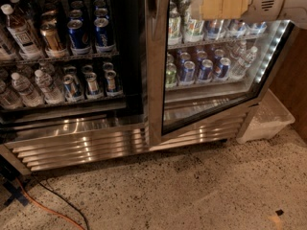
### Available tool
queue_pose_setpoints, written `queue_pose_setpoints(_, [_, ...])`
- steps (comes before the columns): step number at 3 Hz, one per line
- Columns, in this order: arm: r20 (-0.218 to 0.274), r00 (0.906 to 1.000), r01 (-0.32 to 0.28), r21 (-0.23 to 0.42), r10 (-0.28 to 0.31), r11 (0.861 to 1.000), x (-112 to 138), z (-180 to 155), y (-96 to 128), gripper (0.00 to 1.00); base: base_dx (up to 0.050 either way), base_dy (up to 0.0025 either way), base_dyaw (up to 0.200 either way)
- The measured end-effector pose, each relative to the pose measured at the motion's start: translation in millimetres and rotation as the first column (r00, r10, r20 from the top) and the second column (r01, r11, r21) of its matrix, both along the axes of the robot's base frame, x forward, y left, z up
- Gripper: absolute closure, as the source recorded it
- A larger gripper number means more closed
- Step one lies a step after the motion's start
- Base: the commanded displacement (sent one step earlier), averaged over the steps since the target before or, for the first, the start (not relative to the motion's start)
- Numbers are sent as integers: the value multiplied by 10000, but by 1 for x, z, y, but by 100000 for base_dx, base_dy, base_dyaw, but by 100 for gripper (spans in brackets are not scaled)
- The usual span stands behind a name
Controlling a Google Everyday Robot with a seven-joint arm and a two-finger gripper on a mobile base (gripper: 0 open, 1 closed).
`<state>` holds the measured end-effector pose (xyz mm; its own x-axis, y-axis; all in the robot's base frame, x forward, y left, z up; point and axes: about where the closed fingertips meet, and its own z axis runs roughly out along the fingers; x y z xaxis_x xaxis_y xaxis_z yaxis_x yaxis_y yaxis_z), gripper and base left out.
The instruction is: Open right fridge door
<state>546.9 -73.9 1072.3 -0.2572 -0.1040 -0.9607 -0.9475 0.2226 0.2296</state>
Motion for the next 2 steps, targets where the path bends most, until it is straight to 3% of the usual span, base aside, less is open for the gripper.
queue_pose_setpoints(1, [1111, 9932, -327, -261, 354, 9991, 0, 18, 16, 5, 0, 0, 0])
queue_pose_setpoints(2, [1911, 9776, -915, 88, 881, 9958, -4, 31, 31, 5, 0, 0, 0])
